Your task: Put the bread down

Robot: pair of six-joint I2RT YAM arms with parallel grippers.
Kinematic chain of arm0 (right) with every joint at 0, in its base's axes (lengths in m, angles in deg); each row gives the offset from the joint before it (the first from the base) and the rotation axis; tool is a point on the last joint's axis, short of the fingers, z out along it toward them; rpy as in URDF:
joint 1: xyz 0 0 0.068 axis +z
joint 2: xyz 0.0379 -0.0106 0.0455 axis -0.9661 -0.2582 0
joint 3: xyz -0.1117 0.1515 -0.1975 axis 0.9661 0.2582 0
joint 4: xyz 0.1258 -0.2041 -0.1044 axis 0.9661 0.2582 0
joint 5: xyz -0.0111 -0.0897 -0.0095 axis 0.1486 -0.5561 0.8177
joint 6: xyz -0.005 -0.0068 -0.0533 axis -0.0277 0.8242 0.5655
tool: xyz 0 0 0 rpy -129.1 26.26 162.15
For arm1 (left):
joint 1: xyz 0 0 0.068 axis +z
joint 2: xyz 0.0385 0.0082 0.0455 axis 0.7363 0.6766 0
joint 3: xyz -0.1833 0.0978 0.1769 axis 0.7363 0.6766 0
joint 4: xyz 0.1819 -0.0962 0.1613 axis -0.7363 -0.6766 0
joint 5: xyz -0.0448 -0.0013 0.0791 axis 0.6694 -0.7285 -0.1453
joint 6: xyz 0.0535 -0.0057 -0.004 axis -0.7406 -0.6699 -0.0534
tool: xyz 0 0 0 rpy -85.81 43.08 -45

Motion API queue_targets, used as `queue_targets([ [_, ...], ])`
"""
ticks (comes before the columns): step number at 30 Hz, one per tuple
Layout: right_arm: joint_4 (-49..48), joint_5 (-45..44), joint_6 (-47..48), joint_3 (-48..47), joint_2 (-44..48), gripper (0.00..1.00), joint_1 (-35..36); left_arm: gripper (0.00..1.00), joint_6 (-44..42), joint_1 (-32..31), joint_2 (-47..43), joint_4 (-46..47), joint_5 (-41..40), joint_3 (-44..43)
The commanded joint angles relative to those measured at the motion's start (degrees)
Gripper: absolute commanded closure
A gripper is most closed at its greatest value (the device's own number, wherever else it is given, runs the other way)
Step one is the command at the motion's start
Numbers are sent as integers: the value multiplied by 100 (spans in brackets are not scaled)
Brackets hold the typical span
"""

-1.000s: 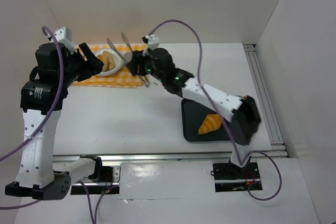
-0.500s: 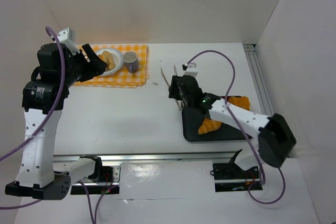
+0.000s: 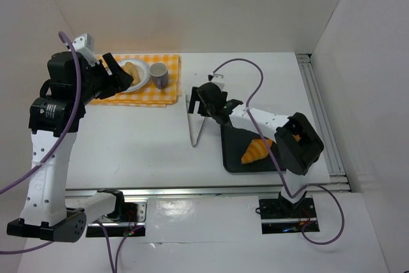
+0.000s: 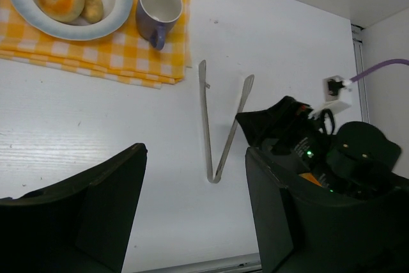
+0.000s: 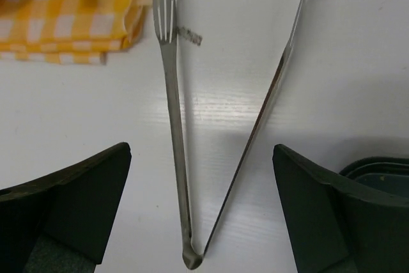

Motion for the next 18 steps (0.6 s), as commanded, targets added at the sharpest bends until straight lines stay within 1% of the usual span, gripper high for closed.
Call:
queue_targets([
  [1, 785, -946, 36, -615, 752, 1, 19, 24, -97, 36, 142, 268, 90, -169],
  [2, 1266, -1227, 36, -738, 892, 1, 19, 24, -97, 36, 204, 268, 90, -170],
  [3, 1523, -1517, 36, -739, 1190, 1, -51, 24, -97, 36, 204, 268, 90, -170],
  [4, 1969, -1947, 36, -739, 1349, 1, -156, 24, -97, 36, 265, 268, 90, -170],
  [6, 2324, -2257, 36, -565, 1709, 1, -288, 24, -97, 36, 318, 321, 90, -170],
  [7, 2473, -2459, 36, -424, 2129, 1, -428, 24, -97, 36, 388, 399, 90, -170],
  [9, 2904, -2461, -34, 33, 2553, 1, -621, 24, -97, 36, 441, 470, 204, -170],
  [10, 3036, -2461, -148, 182, 2981, 1, -797, 24, -97, 36, 511, 471, 274, -170],
  [11, 3350, -2461, -244, 331, 3186, 1, -868, 24, -97, 36, 512, 531, 275, -118],
  [14, 3896, -2461, -675, 859, 3985, 1, -1079, 24, -45, 36, 661, 585, 380, -65],
  [16, 4065, -2461, -886, 1272, 4503, 1, -1149, 24, -45, 36, 723, 699, 432, -4],
  [18, 4161, -2329, -948, 1589, 4742, 1, -1299, 24, 8, 36, 776, 751, 486, 50],
])
